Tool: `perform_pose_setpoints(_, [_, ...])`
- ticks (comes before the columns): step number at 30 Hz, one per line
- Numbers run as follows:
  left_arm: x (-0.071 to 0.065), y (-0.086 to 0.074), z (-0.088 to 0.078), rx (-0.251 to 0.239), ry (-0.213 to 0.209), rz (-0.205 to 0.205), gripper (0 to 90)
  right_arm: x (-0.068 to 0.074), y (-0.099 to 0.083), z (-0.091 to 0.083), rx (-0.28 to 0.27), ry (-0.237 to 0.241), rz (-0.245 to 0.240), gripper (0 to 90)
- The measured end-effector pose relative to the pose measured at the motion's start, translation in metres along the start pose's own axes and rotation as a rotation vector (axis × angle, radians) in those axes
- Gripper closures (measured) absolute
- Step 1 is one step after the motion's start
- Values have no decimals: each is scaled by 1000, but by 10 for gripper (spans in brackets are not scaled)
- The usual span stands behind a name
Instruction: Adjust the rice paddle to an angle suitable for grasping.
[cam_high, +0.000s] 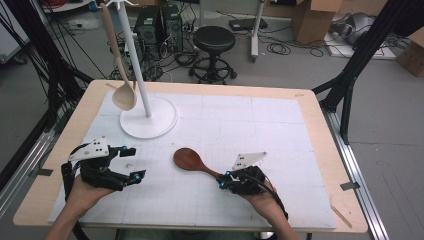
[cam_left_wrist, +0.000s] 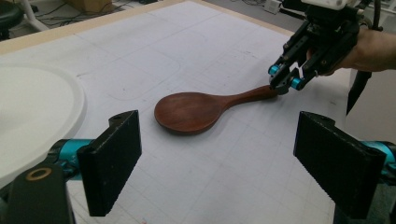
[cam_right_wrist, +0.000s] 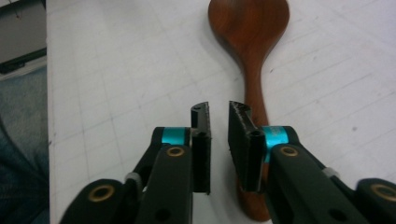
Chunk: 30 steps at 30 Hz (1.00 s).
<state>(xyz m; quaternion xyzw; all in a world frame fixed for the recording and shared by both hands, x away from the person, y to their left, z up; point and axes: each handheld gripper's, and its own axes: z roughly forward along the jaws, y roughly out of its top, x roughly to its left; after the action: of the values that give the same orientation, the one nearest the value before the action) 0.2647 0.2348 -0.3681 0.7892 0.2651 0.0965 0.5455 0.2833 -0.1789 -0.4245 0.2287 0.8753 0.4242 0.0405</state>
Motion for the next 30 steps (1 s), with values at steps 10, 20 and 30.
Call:
perform_pose_setpoints(10, [1, 0, -1, -2, -4, 0, 158, -12, 13, 16, 23, -50, 1, 652])
perform_pose_setpoints(20, [2, 0, -3, -10, 0, -4, 158, -15, 18, 38, 104, -76, -26, 677])
perform_pose_setpoints(30, [3, 0, -2, -9, -2, -3, 157, -15, 18, 41, 114, -65, -44, 764])
